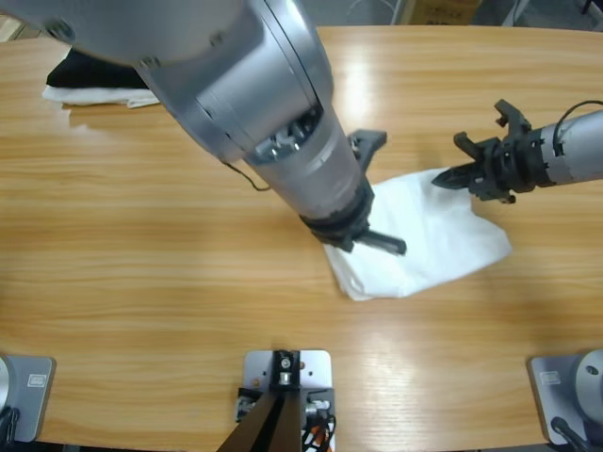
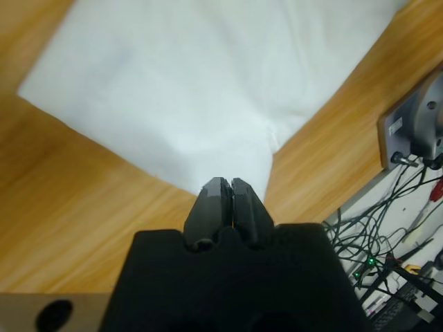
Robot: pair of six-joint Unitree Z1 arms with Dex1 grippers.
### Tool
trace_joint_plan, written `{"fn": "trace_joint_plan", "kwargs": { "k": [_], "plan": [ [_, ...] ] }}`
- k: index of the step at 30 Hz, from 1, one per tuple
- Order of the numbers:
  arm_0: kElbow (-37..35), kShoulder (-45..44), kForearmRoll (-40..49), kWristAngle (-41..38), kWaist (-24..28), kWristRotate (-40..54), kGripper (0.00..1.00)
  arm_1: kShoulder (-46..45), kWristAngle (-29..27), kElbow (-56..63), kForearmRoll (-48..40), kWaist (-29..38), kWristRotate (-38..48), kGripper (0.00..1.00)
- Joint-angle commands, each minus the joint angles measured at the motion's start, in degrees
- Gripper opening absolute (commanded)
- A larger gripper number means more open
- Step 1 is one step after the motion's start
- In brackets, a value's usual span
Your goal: Fold clothes
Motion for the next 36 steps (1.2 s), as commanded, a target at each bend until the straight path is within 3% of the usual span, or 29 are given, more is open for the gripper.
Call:
{"fn": "trace_joint_plan", "kwargs": {
  "k": [1,16,27,32,36],
  "plan": [
    [-1.03,6.78,-0.25,-0.82,-1.25,-1.54,0.000,3.50,0.83,1.12,-1.00,-0.60,-1.27,0.000],
    [-1.05,11.35,-0.32,-2.79,-3.18,-3.63,0.000,13.28,0.08,0.45,-4.20,-3.17,-4.08,0.000],
    [9.99,8.18,-1.55,-2.28,-4.80,-6.03,0.000,19.16,-2.93,-2.29,-5.34,-5.25,-4.77,0.000],
    [15.21,0.99,-3.22,-0.80,-4.76,-7.15,0.000,18.85,-2.77,-2.17,-5.13,-5.70,-5.68,0.000],
    [12.05,-11.08,-1.64,3.45,-4.59,-6.10,0.000,11.66,-3.21,-2.21,-2.28,-5.67,-5.84,0.000]
  ]
}}
